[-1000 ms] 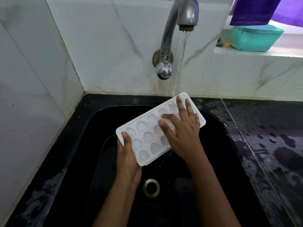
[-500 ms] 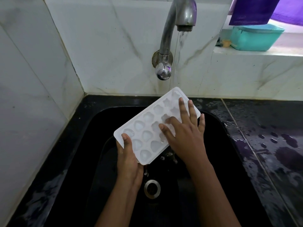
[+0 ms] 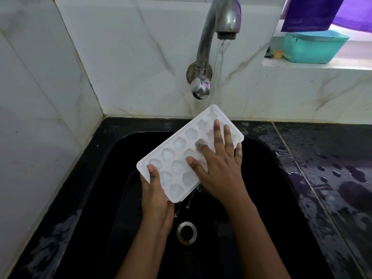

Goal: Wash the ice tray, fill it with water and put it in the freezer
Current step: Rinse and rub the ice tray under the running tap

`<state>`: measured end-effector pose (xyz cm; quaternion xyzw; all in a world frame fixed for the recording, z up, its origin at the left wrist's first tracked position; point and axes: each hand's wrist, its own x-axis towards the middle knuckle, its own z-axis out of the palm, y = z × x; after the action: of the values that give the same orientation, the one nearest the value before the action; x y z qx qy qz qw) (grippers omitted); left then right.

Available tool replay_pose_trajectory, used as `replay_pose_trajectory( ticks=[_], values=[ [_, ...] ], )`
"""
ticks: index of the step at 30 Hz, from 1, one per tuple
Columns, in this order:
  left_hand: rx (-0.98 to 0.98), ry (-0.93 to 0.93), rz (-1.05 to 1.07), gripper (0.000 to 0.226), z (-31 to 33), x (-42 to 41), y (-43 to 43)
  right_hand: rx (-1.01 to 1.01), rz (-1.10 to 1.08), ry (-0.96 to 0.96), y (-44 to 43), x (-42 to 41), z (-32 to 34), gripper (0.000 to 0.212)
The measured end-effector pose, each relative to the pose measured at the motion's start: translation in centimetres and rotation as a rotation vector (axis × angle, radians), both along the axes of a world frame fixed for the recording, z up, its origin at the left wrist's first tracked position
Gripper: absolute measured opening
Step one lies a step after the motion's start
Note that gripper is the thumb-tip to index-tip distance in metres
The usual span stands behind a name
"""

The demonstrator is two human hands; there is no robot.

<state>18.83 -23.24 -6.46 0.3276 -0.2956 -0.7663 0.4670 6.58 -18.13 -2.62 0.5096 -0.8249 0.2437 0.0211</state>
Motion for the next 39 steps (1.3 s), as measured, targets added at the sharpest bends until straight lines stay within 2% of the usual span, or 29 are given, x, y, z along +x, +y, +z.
replay_pose_trajectory(
  ticks=[5,10,14,18,23,28,32,36,39],
  values=[
    [0.034,-0.026,-0.022,0.069,-0.2,-0.1,0.0,-0.066,-0.081,0.015,0.2,-0.3,-0.1,0.064],
    [0.074,0.007,0.015,0.070,-0.3,0.0,-0.2,0.001,0.028,0.004,0.2,-0.8,-0.1,0.065],
    [0.105,-0.001,-0.013,0.066,-0.2,-0.4,0.3,-0.099,-0.093,0.032,0.3,-0.8,-0.2,0.058],
    [0.108,0.027,0.007,0.068,-0.3,-0.2,0.1,0.069,0.045,-0.011,0.3,-0.7,0.0,0.069],
    [0.104,-0.003,-0.036,0.057,-0.5,-0.5,0.5,0.025,-0.076,0.007,0.5,-0.9,-0.1,0.070],
    [0.114,0.014,-0.026,0.071,-0.8,-0.3,0.1,0.072,0.015,-0.047,0.4,-1.1,-0.3,0.071],
    [0.112,-0.019,-0.046,0.069,-0.6,-0.5,0.4,0.019,-0.078,-0.012,0.5,-0.8,-0.2,0.070],
    [0.095,0.009,-0.012,0.075,-0.7,-0.2,-0.3,0.069,0.030,-0.041,0.3,-0.7,-0.3,0.070],
    [0.080,-0.006,-0.001,0.070,-0.6,-0.2,-0.2,0.018,-0.028,-0.035,0.5,-1.2,-0.2,0.068]
  ],
)
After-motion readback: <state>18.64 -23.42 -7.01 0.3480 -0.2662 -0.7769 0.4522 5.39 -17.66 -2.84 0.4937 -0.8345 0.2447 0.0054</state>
